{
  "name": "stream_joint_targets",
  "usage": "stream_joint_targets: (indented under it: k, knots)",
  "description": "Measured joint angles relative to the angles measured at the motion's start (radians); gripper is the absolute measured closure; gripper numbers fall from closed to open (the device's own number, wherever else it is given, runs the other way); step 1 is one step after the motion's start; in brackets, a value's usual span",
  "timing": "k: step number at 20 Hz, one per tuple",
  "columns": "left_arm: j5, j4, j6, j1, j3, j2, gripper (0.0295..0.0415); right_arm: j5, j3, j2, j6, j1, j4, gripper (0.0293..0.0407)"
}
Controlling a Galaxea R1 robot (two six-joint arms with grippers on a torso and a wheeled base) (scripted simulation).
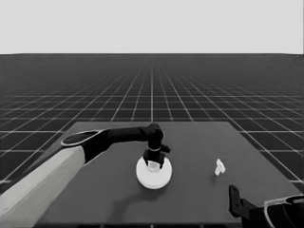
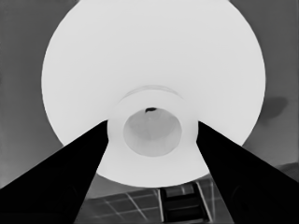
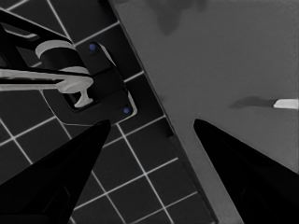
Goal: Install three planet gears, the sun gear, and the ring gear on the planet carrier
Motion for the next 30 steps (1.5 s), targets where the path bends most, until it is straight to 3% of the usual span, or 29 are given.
stream_joint_targets:
  k: [24,25,26,30]
  knots:
    - [0.000,0.000,0.209,0.000,0.000,0.000,0.0362,0.000,0.000,0.000,0.000,0.000,0.000,0.0315]
    - [0.000,0.000,0.215,0.000,0.000,0.000,0.0337,0.000,0.000,0.000,0.000,0.000,0.000,0.0315]
    - [0.000,0.000,0.218,-0.001,0.000,0.000,0.0329,0.000,0.000,0.000,0.000,0.000,0.000,0.0315]
    - [0.000,0.000,0.222,-0.001,0.000,0.000,0.0326,0.000,0.000,0.000,0.000,0.000,0.000,0.0315]
